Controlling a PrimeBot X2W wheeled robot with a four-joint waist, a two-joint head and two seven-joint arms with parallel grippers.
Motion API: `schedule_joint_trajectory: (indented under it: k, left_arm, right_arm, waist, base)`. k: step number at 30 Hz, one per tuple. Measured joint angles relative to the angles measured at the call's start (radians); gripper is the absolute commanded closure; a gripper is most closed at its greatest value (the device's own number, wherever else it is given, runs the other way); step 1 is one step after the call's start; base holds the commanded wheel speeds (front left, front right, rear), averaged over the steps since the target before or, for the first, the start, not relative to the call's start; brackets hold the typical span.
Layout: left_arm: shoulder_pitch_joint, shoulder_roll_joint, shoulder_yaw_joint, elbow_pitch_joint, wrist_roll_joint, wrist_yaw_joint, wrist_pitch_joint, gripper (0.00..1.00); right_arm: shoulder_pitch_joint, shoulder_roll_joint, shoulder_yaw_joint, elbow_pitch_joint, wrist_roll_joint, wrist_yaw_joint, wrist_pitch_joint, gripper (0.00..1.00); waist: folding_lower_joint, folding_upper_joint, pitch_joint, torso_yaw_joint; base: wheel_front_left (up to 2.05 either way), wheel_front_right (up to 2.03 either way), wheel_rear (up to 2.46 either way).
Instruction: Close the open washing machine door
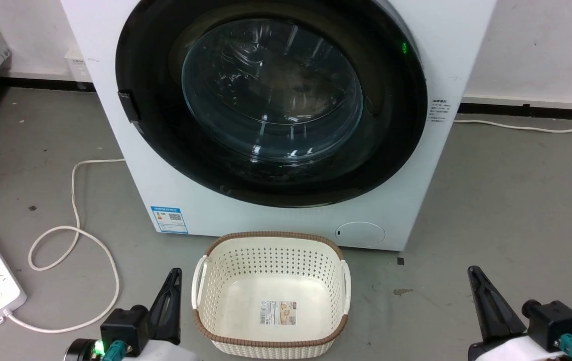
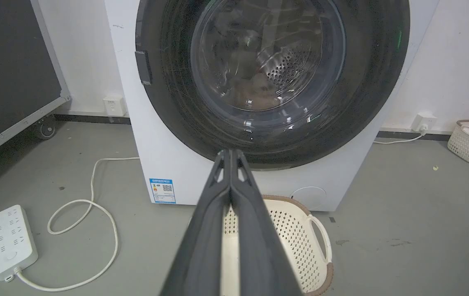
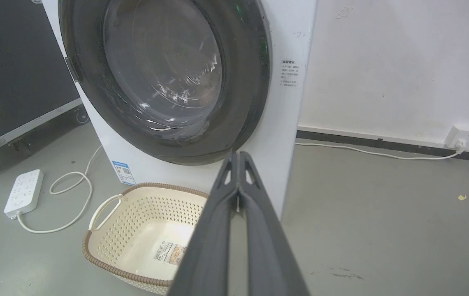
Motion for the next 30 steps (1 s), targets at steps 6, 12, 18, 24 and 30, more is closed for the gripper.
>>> schedule_joint_trajectory:
  k: [6,12,18,24,30]
  left_arm:
    - [-0.001,0.000,0.002,-0.005,0.007,0.007,0.010,1.00]
    - [-0.004,0.000,0.006,-0.013,0.016,0.008,0.026,1.00]
    - [-0.004,0.000,0.010,-0.019,0.023,0.011,0.037,1.00]
    - [-0.005,0.000,0.014,-0.026,0.033,0.017,0.050,1.00]
    - [-0.007,-0.001,0.018,-0.031,0.039,0.020,0.062,1.00]
  right_arm:
    - [-0.001,0.000,0.002,-0.004,-0.004,0.000,0.010,1.00]
    - [-0.002,0.000,0.004,-0.011,-0.010,0.000,0.023,1.00]
    - [-0.003,0.000,0.006,-0.018,-0.013,0.000,0.036,1.00]
    - [-0.005,0.000,0.008,-0.025,-0.020,0.000,0.047,1.00]
    - [-0.008,0.000,0.010,-0.029,-0.024,0.000,0.058,1.00]
  waist:
    - [0.0000,0.0000,0.001,-0.001]
    - [0.0000,0.0000,0.003,-0.002]
    - [0.0000,0.0000,0.004,-0.003]
    - [0.0000,0.0000,0.005,-0.004]
    - [0.0000,0.0000,0.006,-0.005]
  base:
    - [0.00,0.00,0.00]
    - [0.00,0.00,0.00]
    - [0.00,0.00,0.00]
    - [0.00,0.00,0.00]
    - [0.00,0.00,0.00]
